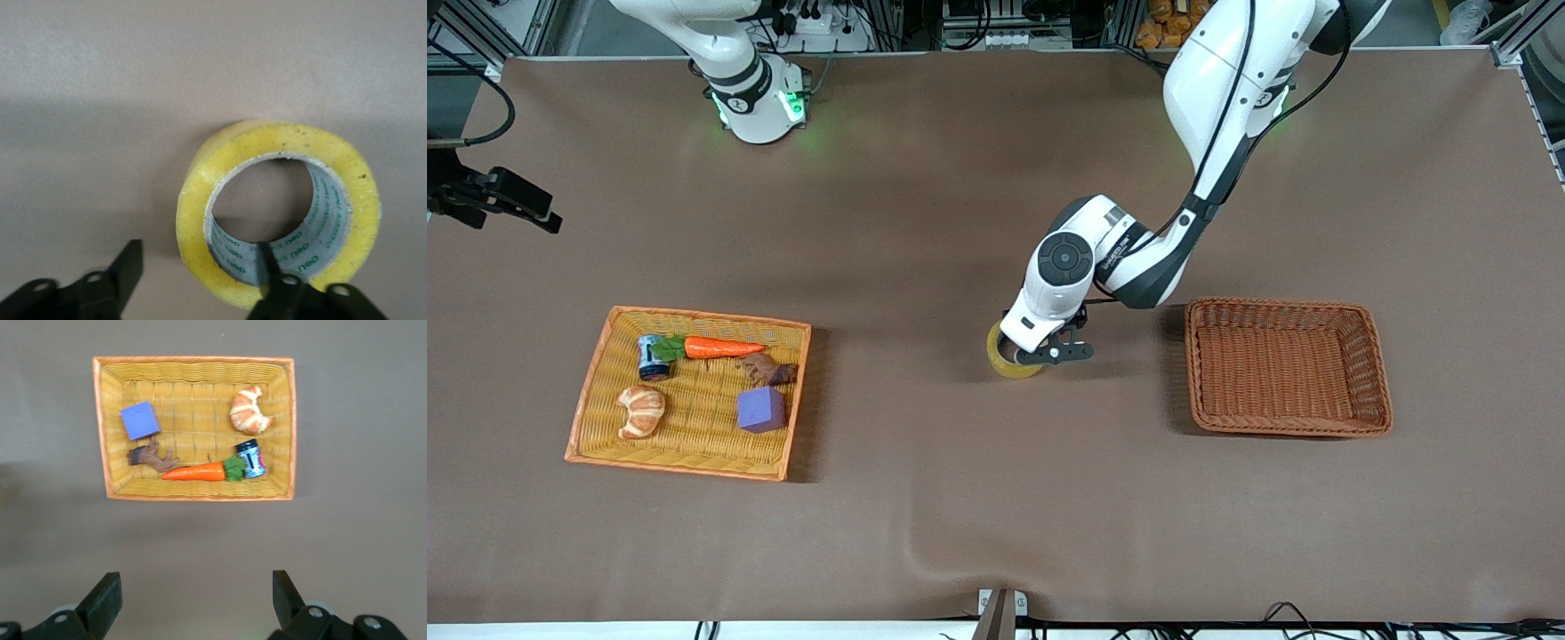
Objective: Transfer tape with both arms
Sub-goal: 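Grasp the tape roll rim with the left gripper, then carry the tape with the left gripper and release it into the basket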
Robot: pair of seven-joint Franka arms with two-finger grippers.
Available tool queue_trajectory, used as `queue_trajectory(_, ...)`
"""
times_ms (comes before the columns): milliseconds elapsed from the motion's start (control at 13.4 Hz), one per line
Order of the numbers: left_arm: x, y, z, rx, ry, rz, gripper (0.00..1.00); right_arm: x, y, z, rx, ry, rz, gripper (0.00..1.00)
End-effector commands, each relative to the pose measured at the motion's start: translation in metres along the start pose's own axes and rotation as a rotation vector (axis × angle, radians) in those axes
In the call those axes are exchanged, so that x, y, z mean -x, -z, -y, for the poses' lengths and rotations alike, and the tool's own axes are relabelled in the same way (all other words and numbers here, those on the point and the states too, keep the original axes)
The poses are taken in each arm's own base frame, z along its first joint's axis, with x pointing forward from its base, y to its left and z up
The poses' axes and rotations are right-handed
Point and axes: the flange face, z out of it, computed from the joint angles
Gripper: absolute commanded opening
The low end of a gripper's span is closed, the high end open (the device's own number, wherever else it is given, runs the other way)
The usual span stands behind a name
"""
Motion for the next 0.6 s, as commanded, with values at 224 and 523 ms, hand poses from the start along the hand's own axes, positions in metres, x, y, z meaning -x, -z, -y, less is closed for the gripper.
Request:
queue_trajectory(224,-0.004,-0.005,-0.002,-0.011,0.008,-0.024,0.00,0.003,0.032,-0.006,0.024,-0.023,-0.034,1.00)
queue_trajectory(523,-0.057,0.140,0.061,0.056,0.074,-0.133,0.00,0.001,0.023,0.005,0.019,0.003,0.006,1.00)
